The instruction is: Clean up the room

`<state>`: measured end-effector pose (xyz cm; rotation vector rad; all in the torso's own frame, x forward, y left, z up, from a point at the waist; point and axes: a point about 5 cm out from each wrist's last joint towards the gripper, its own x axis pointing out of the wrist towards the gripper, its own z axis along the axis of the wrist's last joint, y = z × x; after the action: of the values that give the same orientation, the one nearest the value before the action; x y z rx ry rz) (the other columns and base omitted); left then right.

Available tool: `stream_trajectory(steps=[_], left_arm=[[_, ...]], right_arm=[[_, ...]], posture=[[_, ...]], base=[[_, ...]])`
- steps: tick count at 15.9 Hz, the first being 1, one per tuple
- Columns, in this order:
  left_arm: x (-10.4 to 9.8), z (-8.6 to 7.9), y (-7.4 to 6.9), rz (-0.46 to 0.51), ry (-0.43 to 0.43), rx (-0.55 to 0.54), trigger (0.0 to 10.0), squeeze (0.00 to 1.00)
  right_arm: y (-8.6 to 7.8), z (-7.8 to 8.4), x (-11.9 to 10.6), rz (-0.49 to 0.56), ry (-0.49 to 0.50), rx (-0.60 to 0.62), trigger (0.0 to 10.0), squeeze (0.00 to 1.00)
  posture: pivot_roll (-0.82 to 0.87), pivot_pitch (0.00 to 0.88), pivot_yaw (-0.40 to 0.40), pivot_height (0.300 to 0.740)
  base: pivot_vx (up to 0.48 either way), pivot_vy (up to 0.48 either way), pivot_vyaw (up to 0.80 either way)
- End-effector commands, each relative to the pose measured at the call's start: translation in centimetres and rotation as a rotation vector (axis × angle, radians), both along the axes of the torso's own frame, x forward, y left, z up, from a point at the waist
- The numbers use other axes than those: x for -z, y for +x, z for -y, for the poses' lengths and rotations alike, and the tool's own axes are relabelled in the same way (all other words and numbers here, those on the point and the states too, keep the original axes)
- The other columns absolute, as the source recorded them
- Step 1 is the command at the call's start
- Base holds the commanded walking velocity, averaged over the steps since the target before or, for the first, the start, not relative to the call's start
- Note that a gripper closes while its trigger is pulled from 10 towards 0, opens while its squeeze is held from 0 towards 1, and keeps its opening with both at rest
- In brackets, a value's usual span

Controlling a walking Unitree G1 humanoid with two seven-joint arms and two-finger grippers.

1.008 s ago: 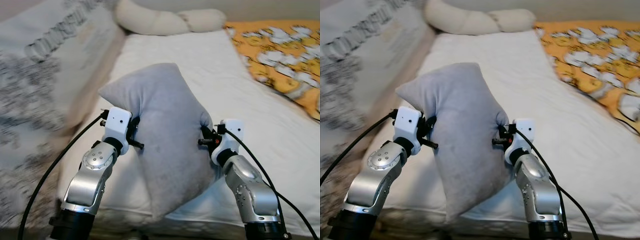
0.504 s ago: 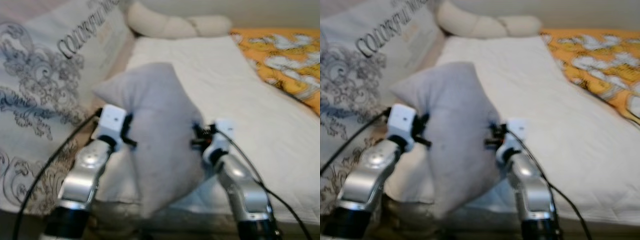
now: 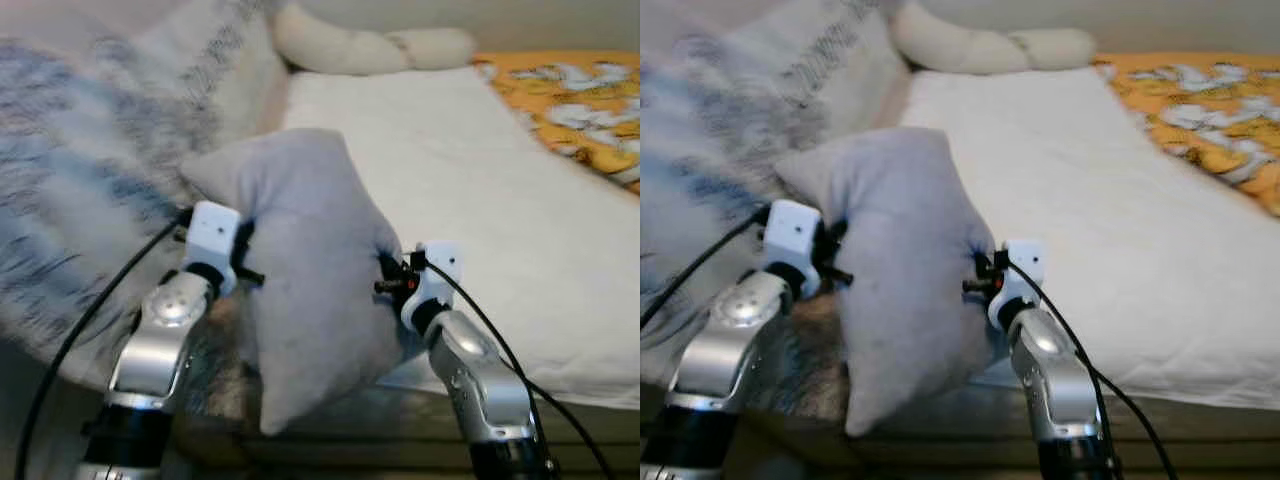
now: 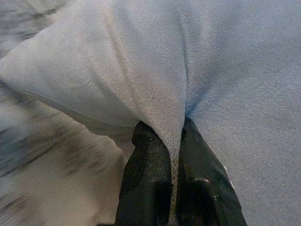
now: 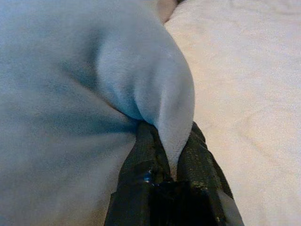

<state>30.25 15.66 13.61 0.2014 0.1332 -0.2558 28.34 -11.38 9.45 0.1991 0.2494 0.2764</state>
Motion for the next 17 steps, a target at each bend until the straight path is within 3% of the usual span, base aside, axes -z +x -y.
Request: stream_trajectory(steps=[1, 8, 16, 17], left_arm=[[-0.57, 0.73, 0.13, 0.028, 0.006, 0.025, 10.0, 0.00], [-1.09, 1.09, 0.57, 0.044, -0.009, 0.059, 10.0, 0.00], [-1.20, 0.65, 0.60, 0.047, -0.004, 0.040, 10.0, 0.00], [-1.17, 0.62, 0.55, 0.046, -0.002, 0.040, 10.0, 0.00]], right_arm=[[0.39, 0.72, -0.82, 0.026, 0.001, 0.028, 10.0, 0.00], [0.43, 0.92, -0.74, 0.004, 0.024, 0.026, 10.0, 0.00], [0.40, 0.95, -0.71, 0.009, -0.007, 0.001, 10.0, 0.00], [0.35, 0.69, -0.77, 0.023, -0.048, -0.042, 10.0, 0.00]], posture=[[0.03, 0.000, 0.063, 0.740], [0.03, 0.000, 0.063, 0.740], [0.04, 0.000, 0.057, 0.740], [0.04, 0.000, 0.054, 0.740]], base=[[0.000, 0.000, 0.00], [0.205, 0.000, 0.00], [0.305, 0.000, -0.05], [0.304, 0.000, 0.00]])
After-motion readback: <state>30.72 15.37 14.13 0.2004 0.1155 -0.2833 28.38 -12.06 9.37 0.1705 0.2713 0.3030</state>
